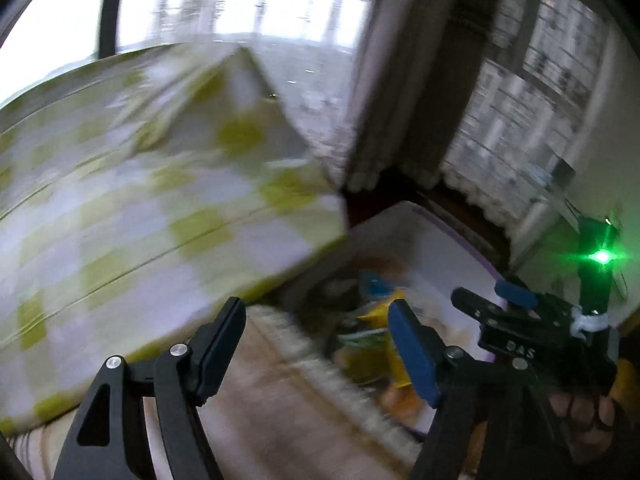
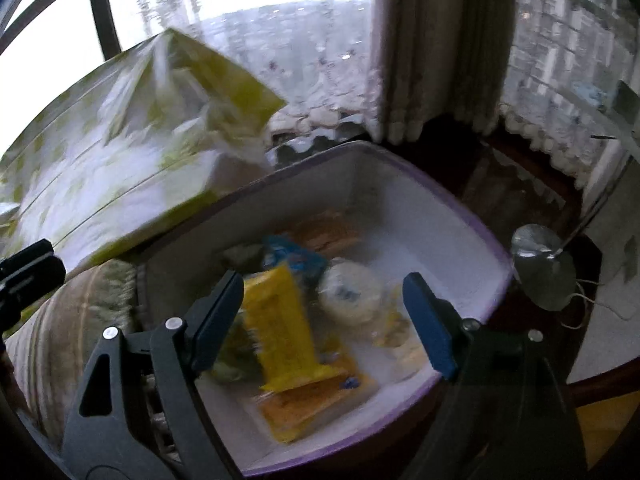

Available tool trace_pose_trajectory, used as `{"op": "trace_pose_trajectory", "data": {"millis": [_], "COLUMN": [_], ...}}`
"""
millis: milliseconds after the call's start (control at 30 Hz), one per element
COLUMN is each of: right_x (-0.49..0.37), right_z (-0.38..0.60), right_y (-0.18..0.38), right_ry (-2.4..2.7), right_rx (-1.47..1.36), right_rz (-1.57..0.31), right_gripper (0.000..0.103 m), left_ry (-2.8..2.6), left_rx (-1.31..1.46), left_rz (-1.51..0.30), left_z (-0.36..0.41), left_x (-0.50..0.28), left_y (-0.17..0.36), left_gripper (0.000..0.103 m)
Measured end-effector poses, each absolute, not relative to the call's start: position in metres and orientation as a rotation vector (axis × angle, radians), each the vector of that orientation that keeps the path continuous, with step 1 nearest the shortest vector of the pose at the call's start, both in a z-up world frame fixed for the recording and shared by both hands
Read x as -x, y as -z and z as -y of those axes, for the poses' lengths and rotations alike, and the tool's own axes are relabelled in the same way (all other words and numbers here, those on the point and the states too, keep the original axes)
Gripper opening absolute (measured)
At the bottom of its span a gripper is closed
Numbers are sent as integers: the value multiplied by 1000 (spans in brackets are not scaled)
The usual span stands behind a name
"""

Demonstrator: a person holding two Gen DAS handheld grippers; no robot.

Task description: Organize snacks

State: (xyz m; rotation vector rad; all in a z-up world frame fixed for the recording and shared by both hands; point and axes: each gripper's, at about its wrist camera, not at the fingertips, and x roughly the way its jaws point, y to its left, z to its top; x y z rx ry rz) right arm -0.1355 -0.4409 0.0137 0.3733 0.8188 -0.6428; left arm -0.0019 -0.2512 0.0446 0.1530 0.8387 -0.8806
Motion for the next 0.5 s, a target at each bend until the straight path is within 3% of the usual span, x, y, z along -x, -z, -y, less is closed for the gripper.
{"op": "trace_pose_trajectory", "data": {"millis": [500], "right_x": [30], "right_z": [255], "right_y": [-31], "right_ry": [118], "right_rx": [-251], "right_rz": [-878], "right_gripper": [87], "left_ry": [256], "left_rx": [-23], "left_rz": [-899], "left_z": [25], "left_x": [-23], "left_y": [-29], "left_gripper": [75]}}
